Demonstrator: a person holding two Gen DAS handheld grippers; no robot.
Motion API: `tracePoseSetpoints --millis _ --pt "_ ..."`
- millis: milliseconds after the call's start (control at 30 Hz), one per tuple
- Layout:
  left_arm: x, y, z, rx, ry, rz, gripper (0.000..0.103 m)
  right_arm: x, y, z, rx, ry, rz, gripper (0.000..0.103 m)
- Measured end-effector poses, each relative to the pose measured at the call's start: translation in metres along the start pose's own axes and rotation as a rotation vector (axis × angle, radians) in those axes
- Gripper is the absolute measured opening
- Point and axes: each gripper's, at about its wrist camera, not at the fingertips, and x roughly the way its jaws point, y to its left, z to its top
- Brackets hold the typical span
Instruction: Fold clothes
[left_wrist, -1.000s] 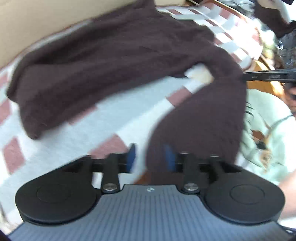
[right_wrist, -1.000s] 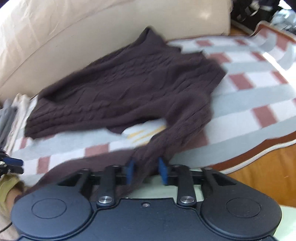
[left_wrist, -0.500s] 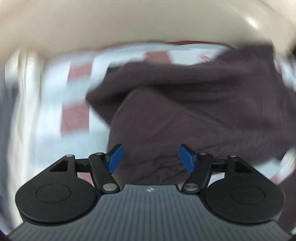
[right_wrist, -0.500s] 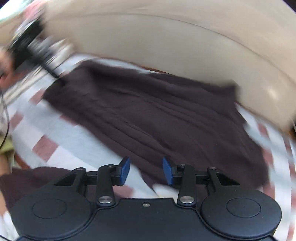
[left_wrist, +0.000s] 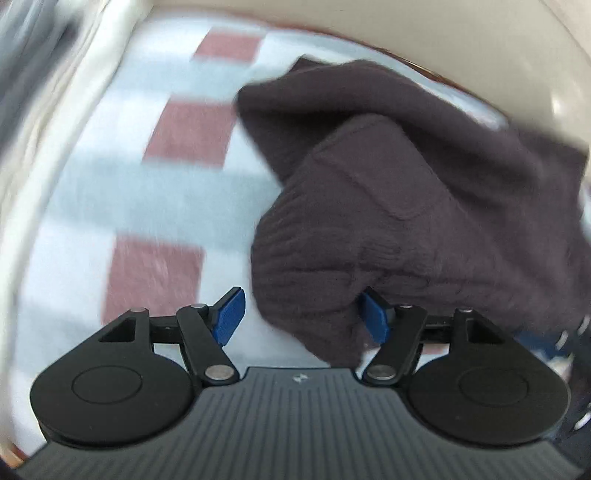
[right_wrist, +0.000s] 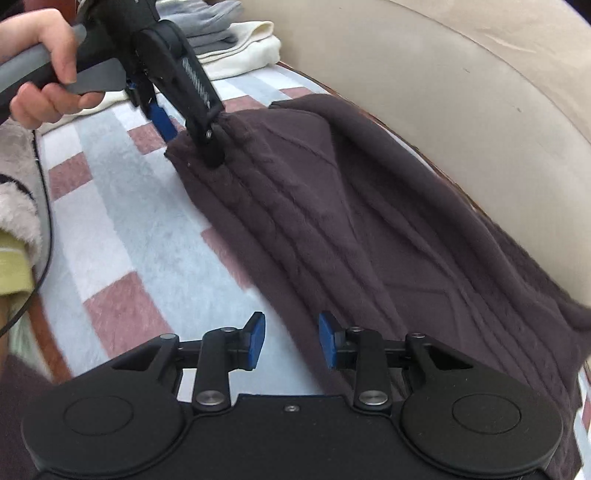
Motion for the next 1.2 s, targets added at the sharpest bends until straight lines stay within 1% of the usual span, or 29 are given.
tracePoseSetpoints --millis 33,100,133,167,200,267,300,367,400,467,533,600,700,767,800,833,867,900,933,967,1100,1133,1200 --pt "0.002 -0.005 0.000 0.047 -0.011 -0.004 0.073 0.004 0.005 0.004 -0.018 -0.001 -0.004 0.036" --pt "0.015 -0.007 0.002 0.031 -0.017 -0.064 0.073 0.013 0.015 0.009 -0.060 0.006 0.008 0.036" --pt "0.022 -0.010 0.004 0.023 -0.025 -0.076 0.073 0.017 0.021 0.011 -0.083 0.012 0.013 0.036" --pt "0.021 -0.016 0.005 0.059 -0.063 -0.090 0.066 0.021 0.026 0.013 -0.104 0.019 0.009 0.036" --pt "0.019 -0.022 0.007 0.092 -0.099 -0.108 0.018 0.024 0.030 0.015 -0.118 0.020 0.002 0.036" --pt "0.007 -0.027 0.008 0.140 -0.150 -0.195 0.018 0.026 0.032 0.021 -0.113 -0.009 -0.015 0.036" --pt "0.001 -0.029 0.008 0.148 -0.181 -0.228 0.018 0.026 0.032 0.025 -0.102 -0.035 -0.043 0.036" --pt "-0.010 -0.030 0.007 0.158 -0.242 -0.289 0.018 0.024 0.031 0.031 -0.080 -0.087 -0.100 0.045" --pt "-0.012 -0.026 0.010 0.132 -0.246 -0.327 0.018 0.024 0.031 0.034 -0.074 -0.105 -0.121 0.046" --pt "-0.016 -0.017 0.015 0.079 -0.252 -0.405 0.018 0.029 0.032 0.037 -0.109 -0.077 -0.105 0.046" --pt "-0.018 -0.006 0.019 0.019 -0.239 -0.483 0.018 0.033 0.039 0.037 -0.157 -0.068 -0.121 0.046" --pt "-0.018 0.006 0.018 -0.042 -0.201 -0.563 0.018 0.035 0.045 0.038 -0.178 -0.075 -0.174 0.048" --pt "-0.019 0.022 0.016 -0.133 -0.143 -0.680 0.018 0.032 0.051 0.042 -0.186 -0.108 -0.217 0.051" --pt "-0.018 0.026 0.011 -0.165 -0.114 -0.727 0.018 0.027 0.052 0.042 -0.211 -0.138 -0.253 0.050" --pt "-0.021 0.025 0.010 -0.153 -0.123 -0.717 0.018 0.023 0.053 0.042 -0.226 -0.160 -0.269 0.048" --pt "-0.023 0.025 0.008 -0.140 -0.132 -0.706 0.018 0.018 0.053 0.043 -0.230 -0.179 -0.276 0.042" --pt "-0.027 0.026 0.007 -0.128 -0.145 -0.694 0.018 0.013 0.050 0.046 -0.215 -0.190 -0.275 0.020" --pt "-0.035 0.031 0.004 -0.116 -0.162 -0.687 0.018 0.007 0.047 0.049 -0.200 -0.202 -0.273 0.014" --pt "-0.038 0.031 0.004 -0.107 -0.180 -0.675 0.019 0.002 0.043 0.052 -0.175 -0.214 -0.268 0.014" --pt "-0.040 0.030 0.005 -0.100 -0.199 -0.661 0.021 -0.005 0.034 0.055 -0.120 -0.225 -0.252 0.013" --pt "-0.047 0.024 0.010 -0.091 -0.303 -0.565 0.046 -0.030 -0.024 0.061 0.189 -0.260 -0.176 0.012" --pt "-0.049 0.022 0.010 -0.083 -0.325 -0.548 0.049 -0.031 -0.046 0.059 0.287 -0.254 -0.155 0.011" --pt "-0.056 0.029 0.012 -0.059 -0.337 -0.523 0.050 -0.031 -0.088 0.054 0.474 -0.240 -0.116 0.011"
